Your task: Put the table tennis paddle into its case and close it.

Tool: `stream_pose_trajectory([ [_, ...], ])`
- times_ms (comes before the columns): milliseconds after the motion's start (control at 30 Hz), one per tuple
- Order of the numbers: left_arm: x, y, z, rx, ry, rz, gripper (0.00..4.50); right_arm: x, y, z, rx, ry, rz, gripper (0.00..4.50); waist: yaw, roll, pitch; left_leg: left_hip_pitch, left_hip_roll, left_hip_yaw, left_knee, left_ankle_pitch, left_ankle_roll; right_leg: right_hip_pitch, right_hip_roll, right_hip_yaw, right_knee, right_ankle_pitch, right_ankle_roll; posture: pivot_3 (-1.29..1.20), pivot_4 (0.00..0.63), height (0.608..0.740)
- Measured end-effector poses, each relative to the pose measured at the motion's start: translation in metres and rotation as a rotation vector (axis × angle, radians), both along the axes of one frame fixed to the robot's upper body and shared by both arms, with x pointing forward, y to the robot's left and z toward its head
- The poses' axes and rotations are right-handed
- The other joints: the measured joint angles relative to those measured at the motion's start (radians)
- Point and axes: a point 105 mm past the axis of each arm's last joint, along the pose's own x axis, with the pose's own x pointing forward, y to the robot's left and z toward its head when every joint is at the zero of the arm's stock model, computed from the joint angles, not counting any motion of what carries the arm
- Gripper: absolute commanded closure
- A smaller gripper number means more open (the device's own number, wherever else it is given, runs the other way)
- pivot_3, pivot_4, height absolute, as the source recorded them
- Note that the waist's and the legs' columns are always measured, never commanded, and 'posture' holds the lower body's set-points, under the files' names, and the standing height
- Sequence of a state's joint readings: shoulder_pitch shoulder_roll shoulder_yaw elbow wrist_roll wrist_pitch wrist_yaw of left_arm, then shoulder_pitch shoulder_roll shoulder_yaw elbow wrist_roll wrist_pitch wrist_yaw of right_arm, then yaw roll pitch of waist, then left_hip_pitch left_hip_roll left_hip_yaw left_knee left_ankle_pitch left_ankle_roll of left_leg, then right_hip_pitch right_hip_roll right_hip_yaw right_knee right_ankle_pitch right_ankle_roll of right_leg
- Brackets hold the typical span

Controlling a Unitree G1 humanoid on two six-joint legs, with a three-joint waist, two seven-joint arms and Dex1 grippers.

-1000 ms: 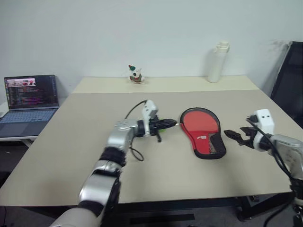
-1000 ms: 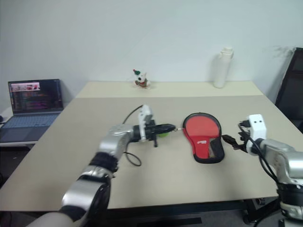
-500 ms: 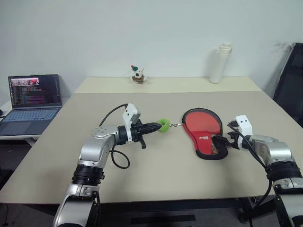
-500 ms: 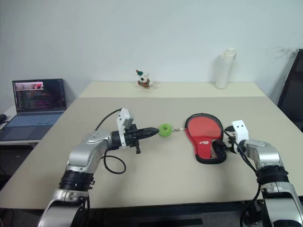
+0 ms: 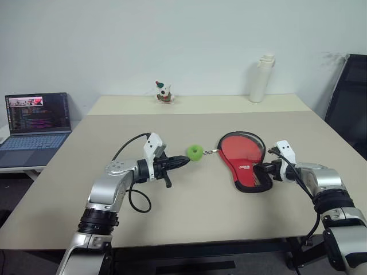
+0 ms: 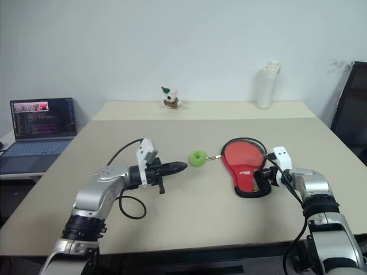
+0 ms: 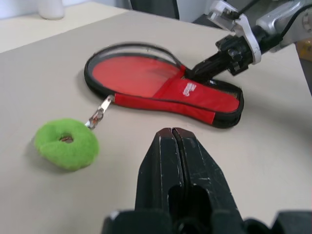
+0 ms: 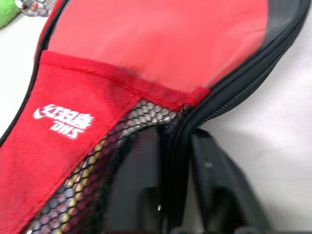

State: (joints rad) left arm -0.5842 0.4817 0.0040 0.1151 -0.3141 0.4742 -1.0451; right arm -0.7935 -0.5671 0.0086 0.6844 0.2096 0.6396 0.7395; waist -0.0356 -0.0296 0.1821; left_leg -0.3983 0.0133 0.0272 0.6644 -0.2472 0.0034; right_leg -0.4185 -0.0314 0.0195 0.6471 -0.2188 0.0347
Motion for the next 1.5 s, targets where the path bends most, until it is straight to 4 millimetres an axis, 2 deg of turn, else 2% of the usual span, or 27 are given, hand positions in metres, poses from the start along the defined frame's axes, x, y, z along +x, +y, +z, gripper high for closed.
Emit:
stream_pose_trajectory([
  [133, -0.015, 0.010, -0.013, 0.022, 0.043, -0.043, 4.50, -0.001, 0.005, 0.001, 0.009, 0.002, 0.007, 4.48, -0.003, 0.000, 0.000, 0.000, 0.001, 0.000, -0.001, 0.000, 0.000, -0.001, 0.001, 0.000, 0.000, 0.000, 0.000, 0.00, 0.150, 0.740],
  [267, -0.041, 0.010, -0.012, 0.022, 0.074, -0.149, 4.50, -0.013, 0.028, 0.000, 0.039, 0.008, 0.038, 4.48, -0.006, 0.000, 0.000, -0.002, 0.002, -0.001, -0.002, 0.000, 0.000, -0.002, 0.001, 0.000, 0.000, 0.000, -0.001, 0.00, 0.150, 0.740],
  [367, -0.062, 0.008, -0.007, 0.036, 0.081, -0.235, 4.50, -0.030, 0.053, 0.000, 0.086, 0.026, 0.073, 4.48, -0.013, 0.000, 0.000, -0.001, 0.004, -0.001, -0.003, 0.000, 0.000, -0.003, 0.003, 0.000, 0.000, -0.001, -0.002, 0.00, 0.150, 0.740],
  [567, -0.078, 0.005, -0.016, 0.041, 0.134, -0.288, 4.50, -0.060, 0.088, -0.005, 0.119, 0.063, 0.129, 4.48, -0.013, 0.000, 0.000, -0.001, 0.006, -0.001, -0.003, 0.000, 0.000, -0.003, 0.006, -0.001, 0.000, -0.002, -0.002, 0.00, 0.150, 0.740],
  [800, -0.093, -0.001, -0.019, 0.041, 0.169, -0.343, 4.50, -0.105, 0.110, -0.013, 0.137, 0.097, 0.155, 4.48, -0.011, 0.000, 0.000, -0.001, 0.009, -0.001, -0.003, -0.002, -0.003, -0.003, 0.008, -0.001, -0.001, -0.005, -0.001, 0.00, 0.150, 0.740],
  [1000, -0.098, 0.002, -0.022, 0.043, 0.195, -0.350, 4.50, -0.130, 0.112, -0.017, 0.147, 0.127, 0.155, 4.48, -0.005, 0.000, -0.001, -0.001, 0.011, -0.002, -0.003, -0.002, -0.003, -0.003, 0.010, -0.002, 0.000, -0.007, -0.004, 0.00, 0.150, 0.740],
  [1467, -0.098, -0.002, -0.025, 0.048, 0.202, -0.355, 4.50, -0.127, 0.104, -0.018, 0.142, 0.139, 0.136, 4.48, 0.006, -0.001, -0.001, 0.000, 0.011, -0.001, -0.002, -0.002, -0.003, -0.003, 0.011, -0.002, 0.000, -0.007, -0.005, 0.00, 0.150, 0.740],
  [1500, -0.098, -0.002, -0.025, 0.048, 0.201, -0.352, 4.50, -0.127, 0.104, -0.018, 0.142, 0.139, 0.133, 4.24, 0.006, -0.001, -0.001, 0.000, 0.011, -0.001, -0.002, -0.002, -0.003, -0.003, 0.011, -0.002, 0.000, -0.007, -0.005, 0.00, 0.150, 0.740],
])
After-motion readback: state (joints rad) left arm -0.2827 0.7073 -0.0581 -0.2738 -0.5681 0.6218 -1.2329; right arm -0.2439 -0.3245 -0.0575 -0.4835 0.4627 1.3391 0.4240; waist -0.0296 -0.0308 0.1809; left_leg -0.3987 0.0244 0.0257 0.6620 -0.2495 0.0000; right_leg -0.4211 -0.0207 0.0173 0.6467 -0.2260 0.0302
